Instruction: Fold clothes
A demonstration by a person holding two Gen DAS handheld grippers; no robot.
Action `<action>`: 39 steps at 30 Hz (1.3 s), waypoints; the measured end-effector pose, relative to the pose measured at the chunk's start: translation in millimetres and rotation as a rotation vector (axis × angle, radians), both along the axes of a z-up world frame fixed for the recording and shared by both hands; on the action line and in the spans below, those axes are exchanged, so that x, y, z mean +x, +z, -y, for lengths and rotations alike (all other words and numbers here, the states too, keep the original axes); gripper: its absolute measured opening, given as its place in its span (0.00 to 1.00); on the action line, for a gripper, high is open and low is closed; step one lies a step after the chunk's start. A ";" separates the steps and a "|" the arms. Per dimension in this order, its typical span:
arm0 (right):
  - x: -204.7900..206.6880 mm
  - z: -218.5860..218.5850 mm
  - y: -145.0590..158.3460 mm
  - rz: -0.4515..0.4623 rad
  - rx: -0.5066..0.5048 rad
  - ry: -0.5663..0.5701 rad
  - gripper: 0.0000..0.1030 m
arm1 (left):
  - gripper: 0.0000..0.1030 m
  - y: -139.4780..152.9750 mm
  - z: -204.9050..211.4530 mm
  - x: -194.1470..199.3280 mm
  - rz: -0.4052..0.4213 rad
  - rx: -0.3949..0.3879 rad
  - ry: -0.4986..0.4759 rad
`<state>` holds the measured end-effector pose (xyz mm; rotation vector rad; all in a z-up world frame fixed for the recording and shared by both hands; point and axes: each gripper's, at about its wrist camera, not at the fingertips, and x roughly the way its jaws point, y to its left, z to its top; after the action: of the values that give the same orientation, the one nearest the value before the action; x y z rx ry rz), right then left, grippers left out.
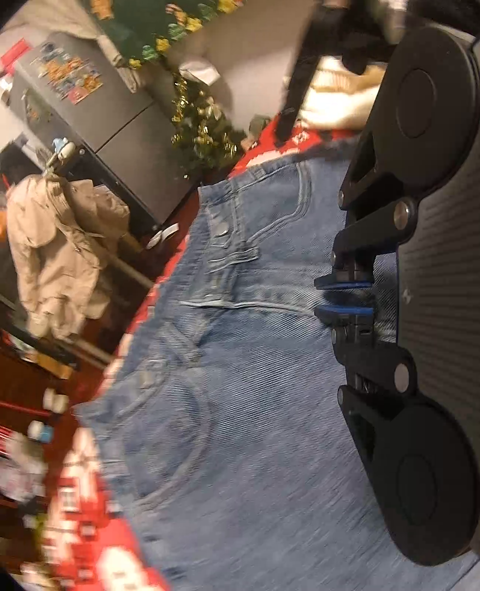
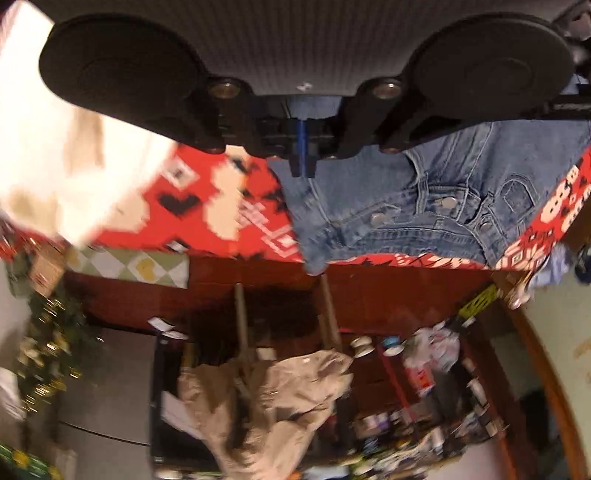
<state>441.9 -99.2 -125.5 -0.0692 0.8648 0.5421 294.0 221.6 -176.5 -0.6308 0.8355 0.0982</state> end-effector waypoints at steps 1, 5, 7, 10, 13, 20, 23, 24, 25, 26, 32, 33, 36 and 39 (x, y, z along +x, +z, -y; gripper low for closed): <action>7.1 -8.9 -2.2 0.007 -0.006 0.017 0.00 | 0.08 2.1 0.3 -0.3 0.007 0.018 0.006; 34.2 -43.2 -8.7 0.035 -0.019 0.054 0.00 | 0.08 -8.1 -9.2 2.5 -0.047 0.021 0.060; 47.6 -54.9 -13.5 0.027 0.003 0.067 0.00 | 0.07 -10.5 -11.7 2.1 -0.062 0.012 0.089; 68.9 -71.3 -29.7 0.003 -0.020 0.082 0.00 | 0.06 -9.8 -8.5 1.9 -0.066 0.028 0.101; 85.7 -74.5 -46.8 -0.012 -0.051 0.054 0.00 | 0.03 -9.0 -5.9 1.8 -0.072 0.058 0.106; 108.6 -74.0 -51.6 -0.023 -0.009 -0.031 0.00 | 0.03 -10.4 -8.8 0.2 -0.069 0.050 0.102; 117.3 -72.8 -53.6 -0.033 -0.011 -0.046 0.00 | 0.03 -10.9 -9.9 0.6 -0.069 0.047 0.101; 120.0 -71.2 -53.5 -0.041 -0.008 -0.059 0.00 | 0.03 -10.8 -10.3 0.4 -0.069 0.046 0.101; 122.7 -69.5 -53.5 -0.048 -0.005 -0.072 0.01 | 0.03 -10.6 -10.3 0.5 -0.069 0.046 0.100; 125.3 -68.2 -53.5 -0.044 -0.029 -0.106 0.04 | 0.03 -10.4 -10.3 1.0 -0.070 0.046 0.100; 114.8 -51.9 -31.6 -0.018 0.053 -0.124 0.01 | 0.03 -9.7 -10.2 1.4 -0.072 0.046 0.100; 106.5 -51.7 -25.1 -0.009 0.063 -0.092 0.02 | 0.03 -9.8 -10.5 1.6 -0.072 0.044 0.099; 82.8 -64.3 -26.6 0.005 -0.038 0.002 0.02 | 0.03 -9.9 -10.7 1.4 -0.072 0.042 0.098; 65.6 -64.0 -40.0 0.015 -0.119 0.031 0.02 | 0.03 -9.9 -9.7 1.2 -0.071 0.047 0.099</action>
<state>507.5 -35.3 -165.6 -0.1958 0.8821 0.5185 295.2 231.3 -186.3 -0.6274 0.8680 0.2307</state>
